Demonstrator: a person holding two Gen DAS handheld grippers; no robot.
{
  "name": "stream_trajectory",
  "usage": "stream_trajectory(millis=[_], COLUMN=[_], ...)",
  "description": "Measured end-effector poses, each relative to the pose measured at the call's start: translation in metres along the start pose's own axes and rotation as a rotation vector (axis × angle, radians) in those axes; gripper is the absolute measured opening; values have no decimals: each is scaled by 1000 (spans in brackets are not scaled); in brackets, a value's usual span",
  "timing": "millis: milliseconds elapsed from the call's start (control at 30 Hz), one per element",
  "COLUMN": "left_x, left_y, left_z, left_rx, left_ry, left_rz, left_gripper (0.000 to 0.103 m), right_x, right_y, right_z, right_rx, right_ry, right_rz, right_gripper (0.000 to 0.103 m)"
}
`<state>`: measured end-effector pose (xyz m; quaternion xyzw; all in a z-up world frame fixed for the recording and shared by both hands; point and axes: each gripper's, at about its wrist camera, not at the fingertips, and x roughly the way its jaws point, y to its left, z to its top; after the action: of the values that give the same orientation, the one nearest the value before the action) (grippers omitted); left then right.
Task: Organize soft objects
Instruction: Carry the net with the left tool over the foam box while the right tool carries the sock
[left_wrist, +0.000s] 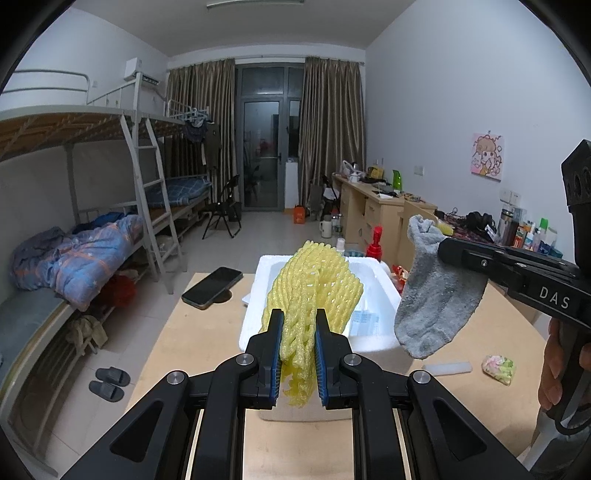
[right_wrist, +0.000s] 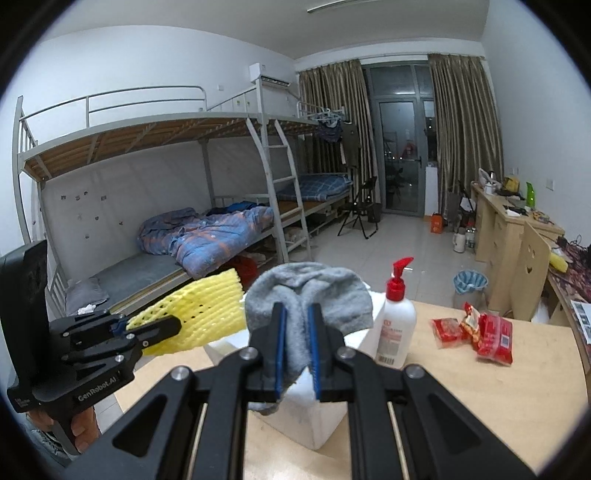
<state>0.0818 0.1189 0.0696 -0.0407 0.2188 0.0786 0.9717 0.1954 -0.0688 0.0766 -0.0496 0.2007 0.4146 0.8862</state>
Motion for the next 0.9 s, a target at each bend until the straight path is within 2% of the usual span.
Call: stream_trajectory(millis=[300,900], left_x=[18,72], left_y=[5,8], left_z=[15,40], left_rx=[11,-1], left_ry=[3,49], left_rz=[10,-22], left_gripper=[16,16], right_x=[17,36], right_y=[-9,-15], right_z=[7,23], right_rx=[-2,-49], right_ry=[6,-7], right_rz=[3,-19], right_gripper=[15,15])
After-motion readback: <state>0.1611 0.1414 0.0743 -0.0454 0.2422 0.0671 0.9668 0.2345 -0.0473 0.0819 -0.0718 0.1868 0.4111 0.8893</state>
